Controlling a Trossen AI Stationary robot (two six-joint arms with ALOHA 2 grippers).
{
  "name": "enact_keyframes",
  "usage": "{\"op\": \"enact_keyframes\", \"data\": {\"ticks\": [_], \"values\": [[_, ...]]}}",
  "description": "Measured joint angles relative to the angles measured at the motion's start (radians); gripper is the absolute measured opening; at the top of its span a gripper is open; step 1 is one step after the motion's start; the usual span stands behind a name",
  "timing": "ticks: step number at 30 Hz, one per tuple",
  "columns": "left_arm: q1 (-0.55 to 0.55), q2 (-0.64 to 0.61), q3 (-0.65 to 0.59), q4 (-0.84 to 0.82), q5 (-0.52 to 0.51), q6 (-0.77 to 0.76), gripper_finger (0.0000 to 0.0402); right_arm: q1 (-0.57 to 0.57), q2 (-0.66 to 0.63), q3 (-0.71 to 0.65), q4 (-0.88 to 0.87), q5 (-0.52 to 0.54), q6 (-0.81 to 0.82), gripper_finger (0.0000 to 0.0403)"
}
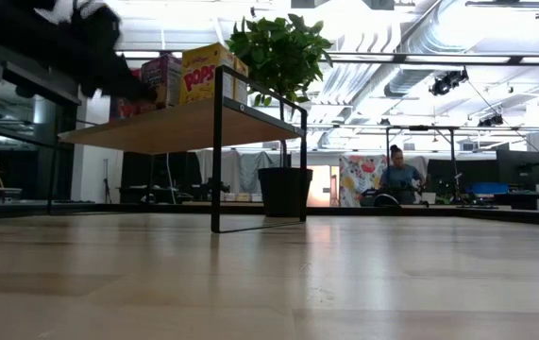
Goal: Stack cereal on shelf
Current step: Put the pink cereal box on the shelf aligned with the other pink cereal box, then return to Home Position
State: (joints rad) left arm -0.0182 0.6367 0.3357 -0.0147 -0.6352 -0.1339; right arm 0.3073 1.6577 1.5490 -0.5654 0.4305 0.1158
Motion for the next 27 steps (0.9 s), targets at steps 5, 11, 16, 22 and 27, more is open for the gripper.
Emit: {"op": "enact_keyframes", "data": {"ticks": [5,11,16,22,27], "values": [[-0.069,-0.108,0.03,-0.025,0.151,0.029,0.0,0.0,0.0,0.0,-0.047,0.0,0.008,0.0302],[-0.184,-0.275,0.028,-0.123,0.258,0.061,0.0,0.001,0.0,0.0,-0.059,-0.026,0.008,0.0302],[-0.251,-0.457,-0.039,-0.115,0.269,0.108,0.0,0.001,0.0,0.0,-0.06,-0.063,0.008,0.0302],[-0.272,-0.634,-0.147,-0.059,0.285,0.161,0.0,0.001,0.0,0.0,-0.104,-0.117,-0.009,0.0302],[-0.268,-0.617,-0.208,0.004,0.336,0.173,0.0,0.001,-0.001,0.0,-0.162,-0.128,-0.019,0.0302]]}}
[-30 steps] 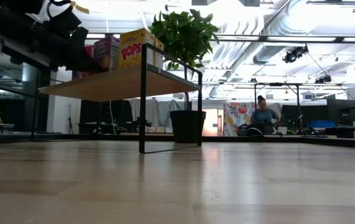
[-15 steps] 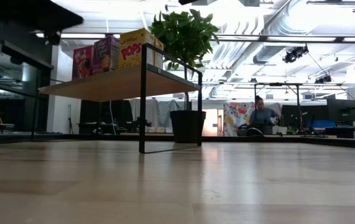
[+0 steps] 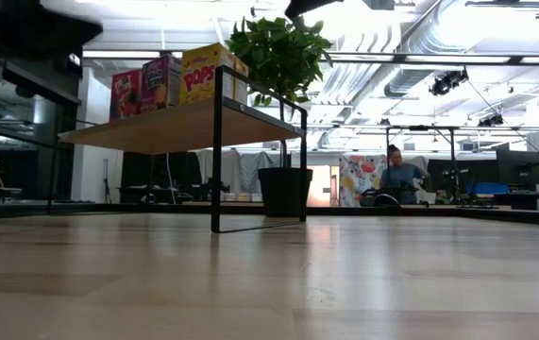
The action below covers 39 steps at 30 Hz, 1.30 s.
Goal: Stack cereal on shelf
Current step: Return to Home Position
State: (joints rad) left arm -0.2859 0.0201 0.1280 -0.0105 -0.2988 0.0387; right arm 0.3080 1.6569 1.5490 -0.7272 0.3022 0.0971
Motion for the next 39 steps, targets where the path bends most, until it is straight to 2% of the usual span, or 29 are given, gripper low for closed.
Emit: {"op": "enact_keyframes", "data": {"ticks": [2,6,11,13,16,19,22,24,27,29,32,35,39], "values": [[0.005,-0.017,-0.041,-0.002,0.01,0.0,0.0,0.0,0.0,0.0,-0.035,-0.007,0.0,0.0302],[0.019,-0.016,-0.105,0.132,0.08,0.002,0.0,0.0,0.0,0.0,-0.131,-0.007,0.023,0.0299],[0.046,-0.016,-0.116,0.168,0.192,-0.008,0.0,-0.001,0.0,0.0,-0.239,0.004,0.086,0.0261],[0.053,-0.016,-0.116,0.17,0.252,-0.008,0.0,0.0,0.0,0.0,-0.268,0.004,0.098,0.0236],[0.065,-0.016,-0.116,0.166,0.263,-0.009,0.0,0.001,-0.003,0.0,-0.357,0.004,0.14,0.0185],[0.07,-0.016,-0.116,0.159,0.263,-0.003,0.0,0.011,-0.033,-0.014,-0.48,0.005,0.213,0.0117],[0.071,-0.016,-0.116,0.158,0.263,-0.001,0.0,0.02,-0.132,-0.115,-0.481,0.001,0.305,0.0039],[0.071,-0.016,-0.116,0.153,0.262,0.0,0.0,0.025,-0.241,-0.232,-0.433,0.004,0.379,0.0011],[0.071,-0.016,-0.116,0.155,0.249,0.02,0.0,0.029,-0.437,-0.456,-0.237,0.032,0.44,0.0024],[0.071,-0.016,-0.116,0.155,0.234,0.024,0.0,0.019,-0.57,-0.615,-0.053,0.042,0.41,0.0026],[0.071,-0.016,-0.116,0.156,0.218,0.025,0.0,-0.044,-0.74,-0.831,0.258,0.045,0.299,0.0009],[0.071,-0.016,-0.116,0.155,0.21,0.018,0.0,-0.145,-0.881,-0.987,0.454,-0.03,0.198,0.0004],[0.071,-0.016,-0.116,0.154,0.209,0.018,0.0,-0.26,-1.054,-1.113,0.521,-0.122,0.172,0.0003]]}}
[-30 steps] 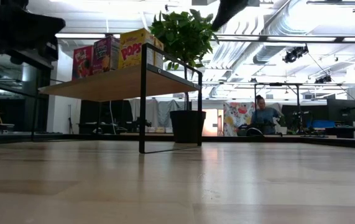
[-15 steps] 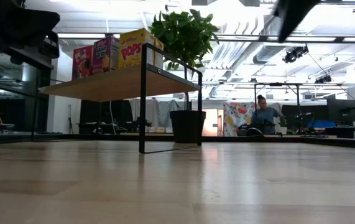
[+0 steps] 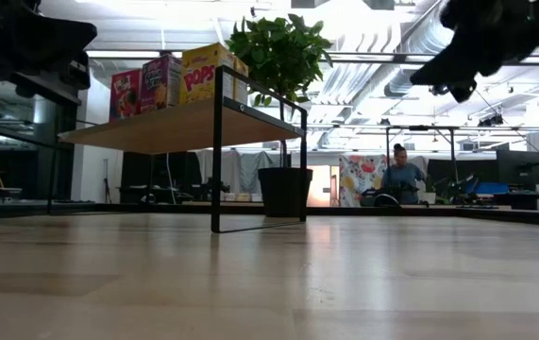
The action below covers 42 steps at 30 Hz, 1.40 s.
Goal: Stack cereal on shelf
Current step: Return to Home Position
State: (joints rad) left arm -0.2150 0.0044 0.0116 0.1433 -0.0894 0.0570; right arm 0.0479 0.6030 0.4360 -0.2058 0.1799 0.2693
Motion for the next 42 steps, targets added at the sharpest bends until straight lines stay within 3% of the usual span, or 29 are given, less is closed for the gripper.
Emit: {"op": "enact_keyframes", "data": {"ticks": [8,14,27,35,42], "values": [[0.0,0.0,0.0,0.0,-0.001,0.0,0.0,-0.039,-0.223,-0.238,0.303,-0.158,-0.066,0.0001],[0.0,0.0,0.0,-0.004,0.0,0.0,0.0,-0.039,-0.266,-0.419,0.516,-0.163,-0.067,0.0],[-0.007,-0.001,0.0,-0.021,-0.001,-0.001,0.0,-0.013,-0.25,-0.426,0.351,-0.12,-0.068,0.0],[-0.008,-0.001,0.001,-0.125,0.008,-0.001,0.0,-0.013,-0.251,-0.426,0.255,-0.12,-0.068,0.0],[-0.025,-0.001,0.002,-0.123,0.008,-0.001,0.0,-0.013,-0.409,-0.426,0.229,-0.133,-0.068,0.0]]}}
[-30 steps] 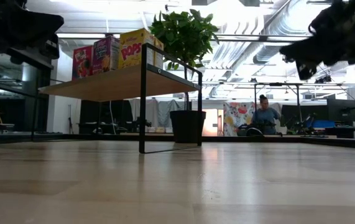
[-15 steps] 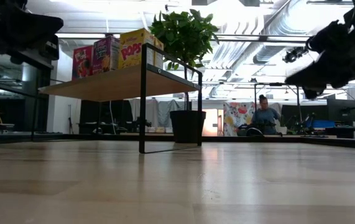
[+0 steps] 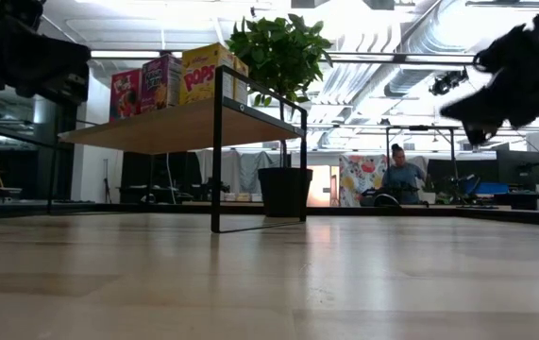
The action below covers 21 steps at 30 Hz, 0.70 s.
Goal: Stack cereal on shelf
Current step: Return to Home Position
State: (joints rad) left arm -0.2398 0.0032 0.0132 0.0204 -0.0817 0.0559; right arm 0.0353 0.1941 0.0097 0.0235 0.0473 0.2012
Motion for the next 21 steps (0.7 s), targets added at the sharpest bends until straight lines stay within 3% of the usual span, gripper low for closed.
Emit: {"op": "enact_keyframes", "data": {"ticks": [5,9,21], "values": [[-0.003,0.0,0.0,0.0,0.0,0.0,0.0,-0.002,-0.188,0.0,0.0,-0.001,0.0,0.0],[-0.003,0.0,0.0,0.0,0.0,0.0,0.0,-0.001,-0.193,0.0,0.059,0.01,0.0,0.0],[-0.003,0.001,0.0,0.0,-0.001,0.0,0.0,0.0,-0.181,-0.001,0.003,0.015,0.0,0.0]]}}
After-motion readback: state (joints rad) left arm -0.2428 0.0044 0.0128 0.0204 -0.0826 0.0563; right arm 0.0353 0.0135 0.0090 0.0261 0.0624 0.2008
